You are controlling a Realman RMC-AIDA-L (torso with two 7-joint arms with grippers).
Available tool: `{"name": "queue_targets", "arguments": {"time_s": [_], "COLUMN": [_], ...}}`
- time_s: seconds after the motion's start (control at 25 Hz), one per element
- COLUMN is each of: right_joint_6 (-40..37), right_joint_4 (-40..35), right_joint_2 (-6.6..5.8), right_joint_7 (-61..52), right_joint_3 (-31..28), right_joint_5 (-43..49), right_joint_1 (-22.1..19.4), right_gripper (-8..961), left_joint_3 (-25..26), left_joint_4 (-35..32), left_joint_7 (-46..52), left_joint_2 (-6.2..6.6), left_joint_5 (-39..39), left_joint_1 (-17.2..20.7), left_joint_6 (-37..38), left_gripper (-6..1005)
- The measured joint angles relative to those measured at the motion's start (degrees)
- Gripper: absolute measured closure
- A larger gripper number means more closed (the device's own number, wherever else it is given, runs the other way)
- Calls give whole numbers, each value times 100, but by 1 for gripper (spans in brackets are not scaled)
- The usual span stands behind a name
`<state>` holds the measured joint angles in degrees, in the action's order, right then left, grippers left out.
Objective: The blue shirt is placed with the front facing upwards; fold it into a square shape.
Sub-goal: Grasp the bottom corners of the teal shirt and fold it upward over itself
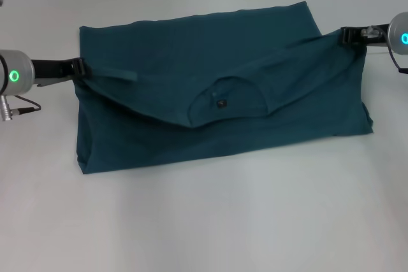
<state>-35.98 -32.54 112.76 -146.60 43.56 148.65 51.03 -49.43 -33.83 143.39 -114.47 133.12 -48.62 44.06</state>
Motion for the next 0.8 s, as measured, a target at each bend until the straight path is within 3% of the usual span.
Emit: {"name": "queue_targets", "arguments": {"time_s": [0.36,0.8], "right_joint_6": [103,108], "right_joint_4": [135,135], "right_joint_2": [5,-58], "right_joint_7": [0,13], "right_joint_3": [11,148], "right_joint_5": [47,101], "right_joint_1": [13,60], "right_gripper": [909,908], "left_joint_3": [-12,-13], "left_joint_4": [86,74], "left_joint_7": [-119,-138], "left_joint_2": [-69,-70], "left_joint_5": [66,65], "left_joint_1": [6,-10], "left_joint_6": [-189,-80], "left_gripper": [965,819]}}
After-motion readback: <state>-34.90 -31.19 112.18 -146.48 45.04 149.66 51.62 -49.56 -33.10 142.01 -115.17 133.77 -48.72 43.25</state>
